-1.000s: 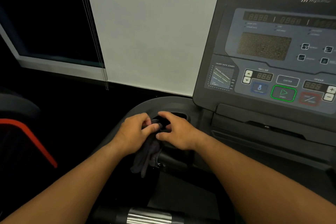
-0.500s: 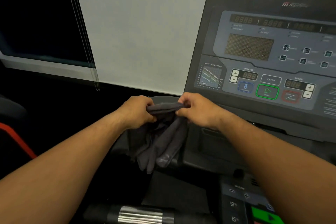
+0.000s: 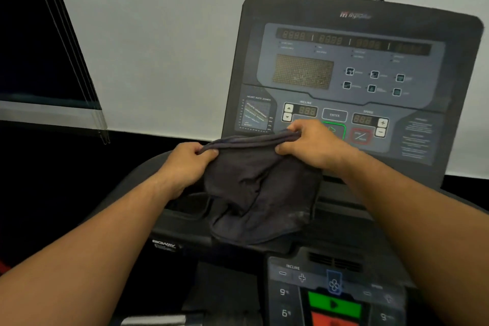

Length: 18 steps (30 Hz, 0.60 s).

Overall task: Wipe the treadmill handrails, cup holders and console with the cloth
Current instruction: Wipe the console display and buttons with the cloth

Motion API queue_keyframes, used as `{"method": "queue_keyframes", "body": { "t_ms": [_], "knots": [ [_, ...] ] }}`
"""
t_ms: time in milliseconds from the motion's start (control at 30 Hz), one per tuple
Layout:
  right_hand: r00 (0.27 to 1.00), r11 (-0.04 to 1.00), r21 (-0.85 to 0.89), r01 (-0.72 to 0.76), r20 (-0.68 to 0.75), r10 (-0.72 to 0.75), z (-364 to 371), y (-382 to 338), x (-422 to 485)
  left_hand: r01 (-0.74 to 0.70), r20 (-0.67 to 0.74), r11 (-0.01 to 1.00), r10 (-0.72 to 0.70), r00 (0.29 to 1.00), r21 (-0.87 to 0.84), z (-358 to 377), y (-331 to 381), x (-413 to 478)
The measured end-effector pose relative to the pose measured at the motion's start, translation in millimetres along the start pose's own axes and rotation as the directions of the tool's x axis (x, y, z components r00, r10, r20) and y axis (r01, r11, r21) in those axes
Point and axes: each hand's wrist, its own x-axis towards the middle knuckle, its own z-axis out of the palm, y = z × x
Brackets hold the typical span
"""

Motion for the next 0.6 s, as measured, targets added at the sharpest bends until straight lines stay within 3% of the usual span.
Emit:
{"method": "queue_keyframes", "body": {
  "t_ms": [133, 233, 333, 400, 500, 600],
  "knots": [
    [0.986, 0.947, -0.318, -0.031, 0.143, 0.080, -36, 24, -8, -0.075, -0.125, 0.987, 0.093, 0.988, 0.142, 3, 22, 2],
    [0.929, 0.924, -0.316, -0.217, 0.223, 0.295, -40, 45, -17, -0.084, -0.071, 0.990, 0.093, 0.993, 0.115, 19, 37, -2],
    [0.898, 0.916, -0.055, -0.397, 0.184, 0.400, -32, 59, -26, -0.105, 0.011, 0.994, 0.105, 0.994, 0.023, 39, 47, -9],
    [0.880, 0.857, 0.218, -0.468, 0.200, 0.430, -27, 62, -29, -0.167, 0.126, 0.982, 0.155, 0.980, 0.089, 52, 47, -18],
    [0.879, 0.706, 0.528, -0.473, 0.231, 0.416, -24, 55, -30, -0.246, 0.274, 0.953, 0.192, 0.942, 0.178, 70, 47, -36],
    [0.902, 0.618, 0.672, -0.408, 0.192, 0.386, -28, 44, -27, -0.198, 0.318, 0.971, 0.147, 0.936, 0.132, 91, 44, -46]
  ]
}}
